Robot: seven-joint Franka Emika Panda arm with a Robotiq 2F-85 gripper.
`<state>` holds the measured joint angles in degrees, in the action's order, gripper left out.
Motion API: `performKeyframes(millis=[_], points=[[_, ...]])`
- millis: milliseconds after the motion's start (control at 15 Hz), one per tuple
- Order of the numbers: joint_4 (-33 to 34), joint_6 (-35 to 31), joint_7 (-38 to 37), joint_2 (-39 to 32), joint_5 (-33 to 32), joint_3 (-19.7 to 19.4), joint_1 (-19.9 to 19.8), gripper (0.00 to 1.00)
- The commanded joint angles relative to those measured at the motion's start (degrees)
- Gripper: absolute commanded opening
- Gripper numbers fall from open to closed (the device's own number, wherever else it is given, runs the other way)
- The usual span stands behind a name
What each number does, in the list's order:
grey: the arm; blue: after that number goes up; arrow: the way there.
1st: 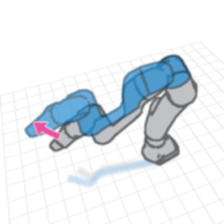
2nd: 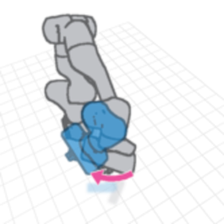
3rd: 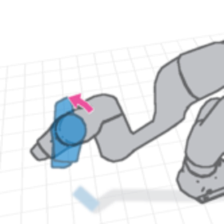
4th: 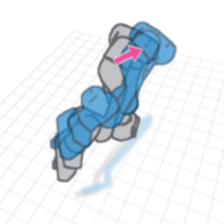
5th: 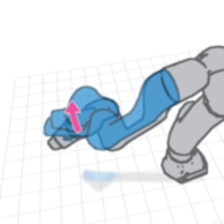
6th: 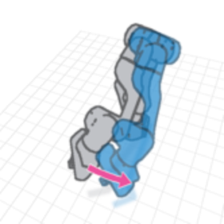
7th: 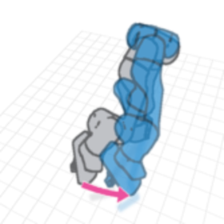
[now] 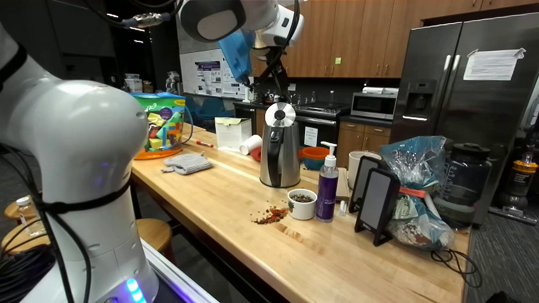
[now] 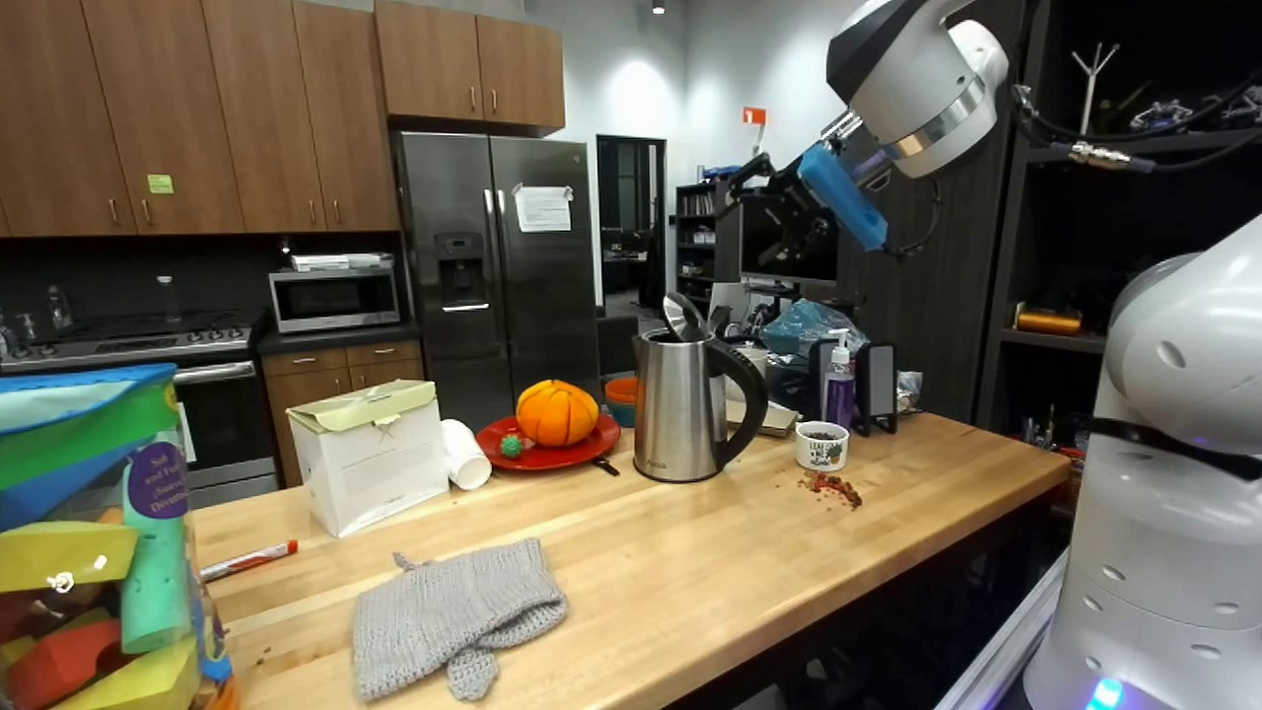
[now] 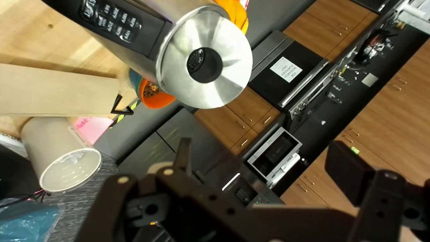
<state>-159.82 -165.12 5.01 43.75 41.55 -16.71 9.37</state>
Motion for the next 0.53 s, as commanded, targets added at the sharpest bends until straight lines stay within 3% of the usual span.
performKeyframes(millis=[0, 467], points=[[0.02, -3.81, 6.1, 0.06, -1.93, 1.45, 0.3, 1.0], [0.26, -5.24, 20.94, 0.58, -8.81, 2.67, -0.53, 1.0]])
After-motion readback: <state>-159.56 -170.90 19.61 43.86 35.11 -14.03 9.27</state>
